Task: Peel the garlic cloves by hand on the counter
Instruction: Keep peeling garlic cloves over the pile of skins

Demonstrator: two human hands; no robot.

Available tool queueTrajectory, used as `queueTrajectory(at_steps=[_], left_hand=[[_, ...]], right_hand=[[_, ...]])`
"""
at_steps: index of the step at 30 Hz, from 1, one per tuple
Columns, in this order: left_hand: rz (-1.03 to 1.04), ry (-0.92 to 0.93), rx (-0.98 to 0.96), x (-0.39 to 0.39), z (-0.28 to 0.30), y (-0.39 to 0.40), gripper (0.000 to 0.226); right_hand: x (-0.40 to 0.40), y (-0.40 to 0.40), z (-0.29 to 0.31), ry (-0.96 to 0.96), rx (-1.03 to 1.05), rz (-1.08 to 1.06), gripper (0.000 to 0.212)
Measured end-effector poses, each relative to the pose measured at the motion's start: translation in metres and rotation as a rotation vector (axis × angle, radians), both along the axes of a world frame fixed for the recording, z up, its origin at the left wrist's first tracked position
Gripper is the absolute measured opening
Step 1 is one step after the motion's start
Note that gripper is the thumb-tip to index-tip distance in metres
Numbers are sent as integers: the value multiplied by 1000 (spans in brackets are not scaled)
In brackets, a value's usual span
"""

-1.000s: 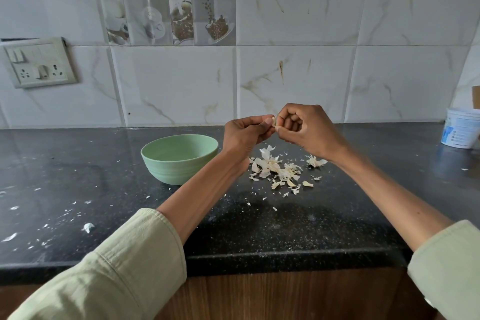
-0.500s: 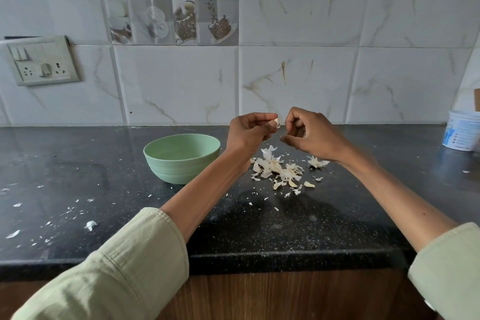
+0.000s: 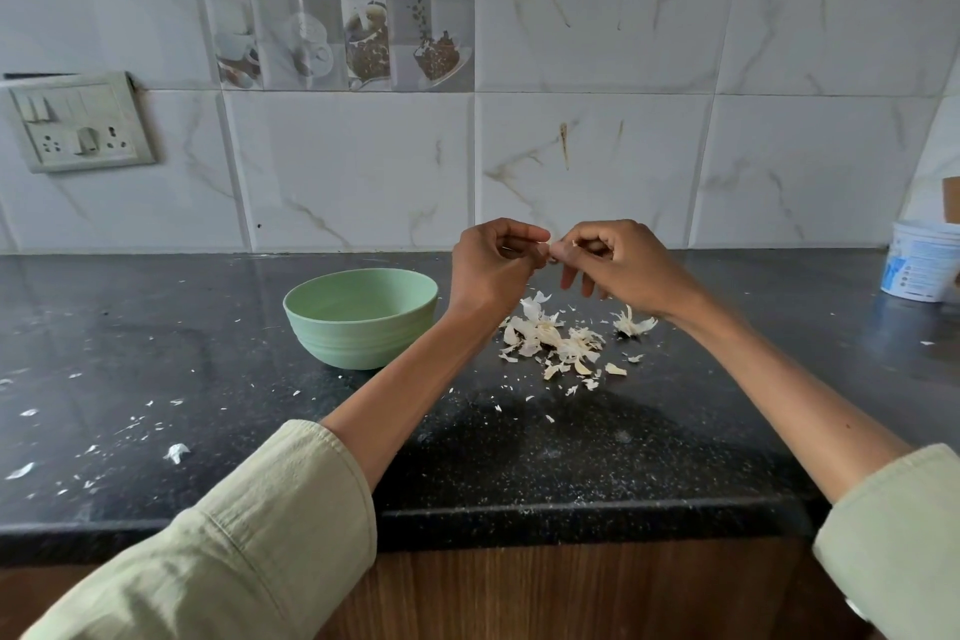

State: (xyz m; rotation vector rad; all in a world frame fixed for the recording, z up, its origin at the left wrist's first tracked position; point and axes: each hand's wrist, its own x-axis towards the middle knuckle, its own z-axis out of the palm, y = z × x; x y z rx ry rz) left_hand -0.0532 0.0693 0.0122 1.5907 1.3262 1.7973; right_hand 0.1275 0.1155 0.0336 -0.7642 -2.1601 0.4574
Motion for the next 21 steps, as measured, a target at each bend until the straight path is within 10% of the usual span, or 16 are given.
queueTrajectory(at_steps=[21], left_hand=[[-55, 247, -92, 7, -7, 2, 16]], right_hand=[[-2, 6, -5, 23, -147, 53, 21]])
